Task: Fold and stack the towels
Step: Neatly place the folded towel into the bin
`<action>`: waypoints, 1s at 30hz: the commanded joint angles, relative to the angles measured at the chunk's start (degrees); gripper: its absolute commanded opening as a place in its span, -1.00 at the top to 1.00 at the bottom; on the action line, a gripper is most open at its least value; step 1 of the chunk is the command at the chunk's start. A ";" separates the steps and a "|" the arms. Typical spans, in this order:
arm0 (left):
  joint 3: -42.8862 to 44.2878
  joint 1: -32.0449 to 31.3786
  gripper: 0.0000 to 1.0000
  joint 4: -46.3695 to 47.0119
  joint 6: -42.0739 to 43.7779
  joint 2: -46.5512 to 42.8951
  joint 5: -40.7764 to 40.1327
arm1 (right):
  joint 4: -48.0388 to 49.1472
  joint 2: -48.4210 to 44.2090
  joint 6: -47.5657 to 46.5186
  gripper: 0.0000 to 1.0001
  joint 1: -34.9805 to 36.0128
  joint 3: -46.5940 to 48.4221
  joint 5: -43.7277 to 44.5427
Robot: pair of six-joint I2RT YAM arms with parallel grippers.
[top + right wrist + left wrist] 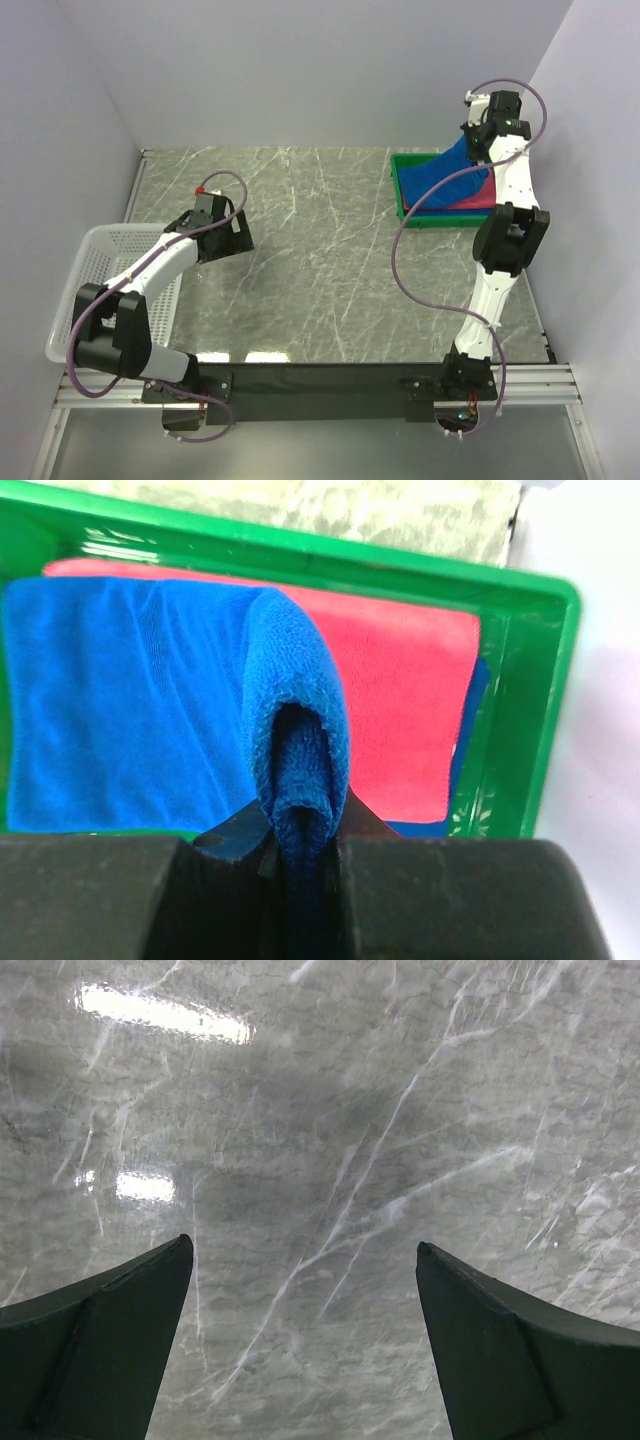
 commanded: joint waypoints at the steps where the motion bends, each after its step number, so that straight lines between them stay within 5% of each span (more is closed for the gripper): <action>1: -0.17 0.22 -0.98 1.58 1.02 -0.03 0.62 | 5.13 2.01 1.42 0.85 -0.51 -2.19 2.80; 8: -0.08 0.22 -0.98 1.49 1.02 0.06 0.71 | 8.56 3.94 3.36 0.66 -0.42 -4.83 8.07; 15: 0.00 0.22 -0.98 1.49 1.02 -0.11 0.71 | 13.66 5.00 10.20 -0.19 -0.60 -5.19 28.24; 20: -0.08 0.22 -0.98 1.23 1.02 -0.81 0.71 | 17.18 1.14 15.75 -0.37 -0.77 -5.45 39.54; 26: -0.35 0.22 -0.99 1.23 0.93 -3.97 0.45 | 16.74 -8.96 24.70 -0.40 -0.68 -10.36 30.54; 30: -0.87 0.22 -0.99 1.84 0.76 -7.84 -0.34 | 20.42 -18.89 30.85 -0.51 -0.68 -23.44 20.06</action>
